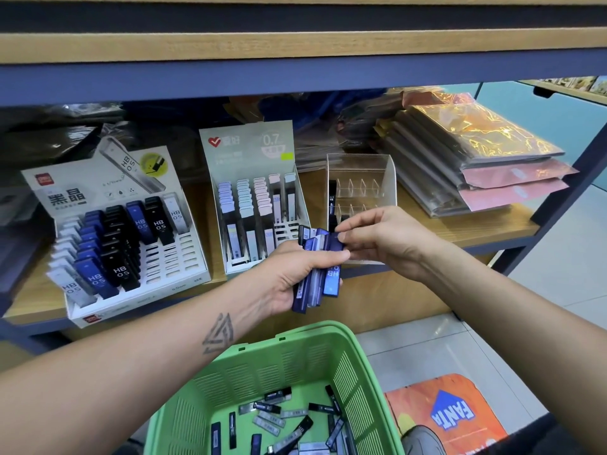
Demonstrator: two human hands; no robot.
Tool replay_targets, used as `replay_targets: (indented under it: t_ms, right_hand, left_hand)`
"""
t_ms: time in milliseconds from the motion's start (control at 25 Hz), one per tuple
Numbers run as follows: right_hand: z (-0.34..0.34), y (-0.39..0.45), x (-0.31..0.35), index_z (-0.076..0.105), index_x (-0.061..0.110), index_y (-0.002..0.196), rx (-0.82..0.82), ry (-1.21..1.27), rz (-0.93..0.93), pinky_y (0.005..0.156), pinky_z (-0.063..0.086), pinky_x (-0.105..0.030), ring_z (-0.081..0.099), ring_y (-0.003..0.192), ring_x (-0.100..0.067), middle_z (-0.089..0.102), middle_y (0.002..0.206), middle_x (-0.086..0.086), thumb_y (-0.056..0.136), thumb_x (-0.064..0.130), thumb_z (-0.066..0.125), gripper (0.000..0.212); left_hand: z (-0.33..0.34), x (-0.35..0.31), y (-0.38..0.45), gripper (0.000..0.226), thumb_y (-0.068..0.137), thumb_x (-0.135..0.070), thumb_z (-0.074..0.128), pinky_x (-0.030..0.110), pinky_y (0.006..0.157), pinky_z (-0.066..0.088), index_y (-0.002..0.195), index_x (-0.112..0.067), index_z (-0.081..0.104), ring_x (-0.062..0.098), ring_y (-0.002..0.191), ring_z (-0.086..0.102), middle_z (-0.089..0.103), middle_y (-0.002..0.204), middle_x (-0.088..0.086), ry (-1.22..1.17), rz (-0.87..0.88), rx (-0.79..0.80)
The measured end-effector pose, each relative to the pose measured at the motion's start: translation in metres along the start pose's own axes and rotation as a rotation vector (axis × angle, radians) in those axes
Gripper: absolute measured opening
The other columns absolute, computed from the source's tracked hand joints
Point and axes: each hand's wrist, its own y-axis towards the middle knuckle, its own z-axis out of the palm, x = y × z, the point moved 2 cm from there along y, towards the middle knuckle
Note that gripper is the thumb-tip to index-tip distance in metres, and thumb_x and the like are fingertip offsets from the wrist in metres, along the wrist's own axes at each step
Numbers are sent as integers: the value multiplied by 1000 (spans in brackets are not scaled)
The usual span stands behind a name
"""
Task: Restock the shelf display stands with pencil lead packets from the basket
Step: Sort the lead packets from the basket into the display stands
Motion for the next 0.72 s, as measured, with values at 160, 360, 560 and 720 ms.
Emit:
replay_targets:
  t_ms: [160,360,560,720]
  right_hand:
    - [4,2,3,70,5,96,-25,114,-44,67,61,-32,68,67,-20,71,80,-12,91,-6,60,16]
    - [24,-1,11,63,2,107,29,154,-153,57,57,-30,64,59,-23,63,74,-15,100,-3,49,17]
    - [44,-8,24,65,-3,107,159,99,-238,56,56,-26,69,63,-24,72,78,-17,84,7,73,27]
    - [75,-8,31,73,-1,101,218,43,-294,63,58,-24,71,68,-22,74,79,-16,79,1,76,22]
  left_hand:
    - [-5,-3,-5,18,79,-5,80,24,47,50,92,-2,68,27,61,66,68,74,19,-2,9,-6]
    - [-14,-5,-20,9,82,0,75,24,49,47,83,-8,69,20,54,56,67,76,17,34,38,103]
    - [-44,-28,-39,7,82,2,72,23,47,47,77,-3,74,17,50,54,69,81,20,-76,183,-20]
    - [-74,-49,-53,9,80,5,73,23,45,48,88,3,68,20,50,56,65,70,18,-85,268,-238]
